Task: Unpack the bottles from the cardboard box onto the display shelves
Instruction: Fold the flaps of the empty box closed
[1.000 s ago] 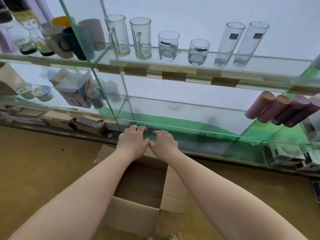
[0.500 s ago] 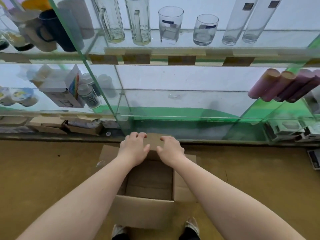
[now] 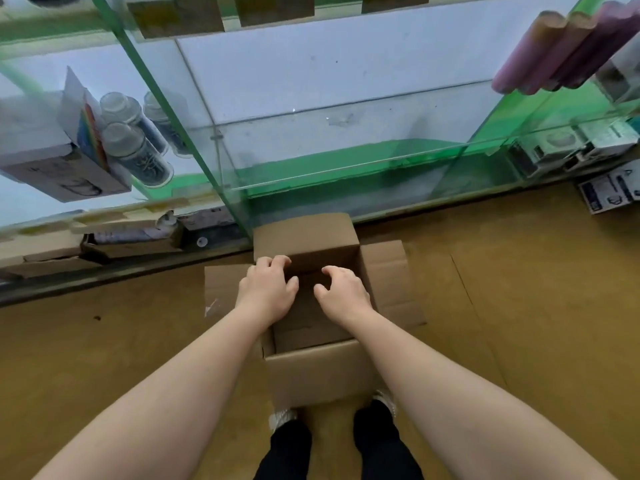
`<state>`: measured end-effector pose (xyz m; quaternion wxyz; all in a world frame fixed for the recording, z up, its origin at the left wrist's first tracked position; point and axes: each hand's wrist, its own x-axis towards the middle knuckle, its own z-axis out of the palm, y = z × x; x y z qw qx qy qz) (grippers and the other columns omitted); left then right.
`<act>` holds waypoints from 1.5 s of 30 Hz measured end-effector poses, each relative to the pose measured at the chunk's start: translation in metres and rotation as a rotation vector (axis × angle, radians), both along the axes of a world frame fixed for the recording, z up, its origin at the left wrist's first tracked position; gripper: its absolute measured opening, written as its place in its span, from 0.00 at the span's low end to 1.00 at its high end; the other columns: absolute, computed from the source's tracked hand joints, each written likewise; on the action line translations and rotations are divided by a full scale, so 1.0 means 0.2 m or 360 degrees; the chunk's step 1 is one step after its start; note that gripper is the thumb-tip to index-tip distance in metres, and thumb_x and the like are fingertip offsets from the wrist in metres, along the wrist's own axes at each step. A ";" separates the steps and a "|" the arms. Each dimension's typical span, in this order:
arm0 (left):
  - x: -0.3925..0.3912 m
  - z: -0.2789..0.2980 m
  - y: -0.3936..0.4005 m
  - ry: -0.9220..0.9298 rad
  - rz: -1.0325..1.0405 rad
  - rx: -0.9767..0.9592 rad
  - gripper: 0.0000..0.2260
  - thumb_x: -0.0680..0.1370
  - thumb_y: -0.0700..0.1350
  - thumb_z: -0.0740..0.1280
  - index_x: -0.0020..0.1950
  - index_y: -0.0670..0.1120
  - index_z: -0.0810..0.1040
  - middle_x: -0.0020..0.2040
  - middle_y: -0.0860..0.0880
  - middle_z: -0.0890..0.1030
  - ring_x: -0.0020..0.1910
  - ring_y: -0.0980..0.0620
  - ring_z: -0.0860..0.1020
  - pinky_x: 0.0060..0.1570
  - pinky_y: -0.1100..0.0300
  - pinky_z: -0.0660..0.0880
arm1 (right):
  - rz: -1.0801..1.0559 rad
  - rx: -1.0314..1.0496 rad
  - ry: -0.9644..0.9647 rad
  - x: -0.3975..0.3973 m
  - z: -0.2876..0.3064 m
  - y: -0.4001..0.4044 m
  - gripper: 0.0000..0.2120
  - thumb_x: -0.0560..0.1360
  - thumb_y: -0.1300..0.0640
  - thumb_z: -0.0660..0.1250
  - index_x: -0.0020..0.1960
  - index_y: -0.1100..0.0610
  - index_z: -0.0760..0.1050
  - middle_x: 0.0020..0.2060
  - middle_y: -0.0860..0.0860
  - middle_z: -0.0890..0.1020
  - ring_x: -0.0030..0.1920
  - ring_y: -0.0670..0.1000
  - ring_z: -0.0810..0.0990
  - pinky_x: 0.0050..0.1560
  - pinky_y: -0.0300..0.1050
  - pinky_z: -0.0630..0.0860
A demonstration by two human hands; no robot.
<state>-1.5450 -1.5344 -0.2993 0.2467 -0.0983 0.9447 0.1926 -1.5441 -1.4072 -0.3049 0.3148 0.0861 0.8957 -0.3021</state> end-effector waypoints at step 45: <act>-0.01 -2.02 -0.02 0.0371 0.0254 0.0143 0.19 0.81 0.49 0.59 0.71 0.48 0.66 0.70 0.46 0.66 0.68 0.47 0.66 0.64 0.54 0.66 | 0.0093 -0.0206 0.0328 -0.13 -2.04 -0.04 0.22 0.79 0.51 0.59 0.72 0.54 0.65 0.71 0.51 0.68 0.72 0.51 0.64 0.70 0.50 0.63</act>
